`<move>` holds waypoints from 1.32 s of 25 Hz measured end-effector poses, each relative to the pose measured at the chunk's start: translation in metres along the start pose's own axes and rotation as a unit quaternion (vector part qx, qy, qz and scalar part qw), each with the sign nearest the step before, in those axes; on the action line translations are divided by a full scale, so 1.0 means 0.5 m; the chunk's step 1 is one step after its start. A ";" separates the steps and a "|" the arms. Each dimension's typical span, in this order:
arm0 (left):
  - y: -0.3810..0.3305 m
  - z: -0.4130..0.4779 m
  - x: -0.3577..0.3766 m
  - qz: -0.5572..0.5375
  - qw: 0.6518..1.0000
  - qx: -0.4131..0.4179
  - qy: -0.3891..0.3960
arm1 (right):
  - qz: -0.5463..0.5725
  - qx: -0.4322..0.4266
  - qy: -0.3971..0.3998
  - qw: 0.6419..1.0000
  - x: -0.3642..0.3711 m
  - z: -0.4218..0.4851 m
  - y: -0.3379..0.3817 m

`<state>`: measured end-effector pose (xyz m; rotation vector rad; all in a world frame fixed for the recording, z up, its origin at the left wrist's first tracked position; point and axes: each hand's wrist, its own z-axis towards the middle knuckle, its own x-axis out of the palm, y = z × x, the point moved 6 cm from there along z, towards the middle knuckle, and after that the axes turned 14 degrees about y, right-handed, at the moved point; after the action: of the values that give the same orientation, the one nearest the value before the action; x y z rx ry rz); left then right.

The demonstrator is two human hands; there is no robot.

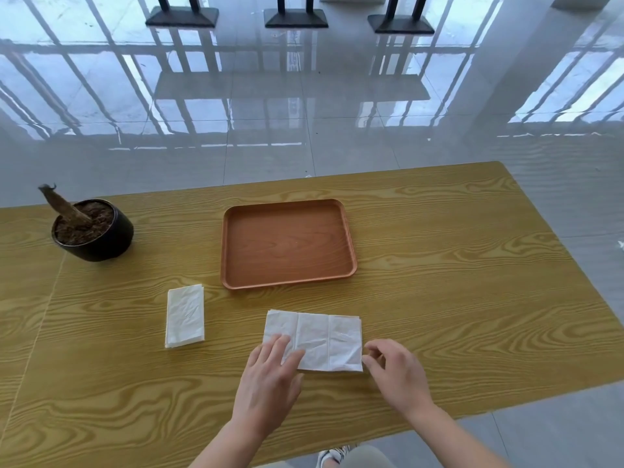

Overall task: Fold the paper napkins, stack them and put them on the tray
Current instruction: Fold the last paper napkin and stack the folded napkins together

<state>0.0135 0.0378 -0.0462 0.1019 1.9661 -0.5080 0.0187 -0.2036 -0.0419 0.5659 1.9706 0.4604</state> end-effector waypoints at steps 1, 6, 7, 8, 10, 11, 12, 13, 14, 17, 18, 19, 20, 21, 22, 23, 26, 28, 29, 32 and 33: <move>-0.008 0.007 0.003 0.008 1.000 0.005 0.002 | 0.032 0.015 0.000 0.999 0.001 0.000 -0.001; -0.026 0.020 0.012 0.023 0.999 0.022 -0.015 | -0.014 0.007 0.038 0.999 0.023 0.003 0.009; -0.026 0.021 0.015 0.030 0.999 0.024 -0.023 | -0.061 -0.003 0.047 0.997 0.030 -0.002 0.011; -0.027 0.021 0.018 0.036 0.998 0.028 -0.034 | -0.095 -0.021 0.040 0.994 0.031 -0.007 0.015; -0.030 0.024 0.026 0.031 0.998 0.039 -0.043 | -0.134 -0.087 0.000 0.987 0.031 -0.022 0.030; -0.033 0.024 0.033 0.026 0.998 0.040 -0.035 | -0.154 -0.130 -0.011 0.979 0.035 -0.031 0.042; -0.035 0.024 0.040 0.029 0.999 0.039 -0.025 | -0.181 -0.166 -0.008 0.969 0.046 -0.040 0.053; -0.033 0.023 0.047 0.040 0.998 0.034 -0.016 | -0.214 -0.191 0.004 0.958 0.061 -0.051 0.057; -0.029 0.021 0.055 0.053 0.998 0.028 -0.006 | -0.245 -0.201 0.023 0.948 0.077 -0.064 0.055; -0.011 0.017 0.078 0.065 0.997 0.015 0.026 | -0.306 -0.202 0.070 0.928 0.112 -0.099 0.025; -0.009 0.017 0.080 0.069 0.997 0.011 0.031 | -0.318 -0.205 0.074 0.923 0.117 -0.106 0.019; -0.011 0.018 0.080 0.072 0.997 0.008 0.034 | -0.328 -0.208 0.072 0.919 0.120 -0.110 0.018; -0.013 0.019 0.080 0.072 0.997 0.003 0.035 | -0.338 -0.211 0.073 0.914 0.123 -0.113 0.019; -0.014 0.020 0.080 0.068 0.997 0.000 0.035 | -0.351 -0.214 0.078 0.908 0.129 -0.115 0.021; -0.015 0.021 0.082 0.065 0.997 0.000 0.033 | -0.362 -0.217 0.087 0.902 0.135 -0.117 0.024; -0.016 0.021 0.086 0.066 0.997 0.003 0.034 | -0.370 -0.220 0.092 0.898 0.139 -0.121 0.026; -0.013 0.019 0.092 0.071 0.997 0.012 0.037 | -0.356 -0.216 0.085 0.905 0.136 -0.125 0.031; -0.013 0.018 0.094 0.076 0.996 0.020 0.041 | -0.354 -0.213 0.082 0.907 0.135 -0.118 0.040; -0.014 0.017 0.096 0.077 0.996 0.023 0.046 | -0.362 -0.215 0.090 0.903 0.140 -0.117 0.043; -0.011 0.014 0.100 0.078 0.995 0.028 0.050 | -0.382 -0.221 0.125 0.889 0.156 -0.122 0.045; -0.008 0.013 0.099 0.077 0.995 0.027 0.049 | -0.380 -0.224 0.129 0.888 0.158 -0.124 0.042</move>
<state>-0.0043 0.0240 -0.0911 0.3167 2.0217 -0.4621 -0.0641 -0.1464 -0.0606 -0.5835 2.0493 0.4721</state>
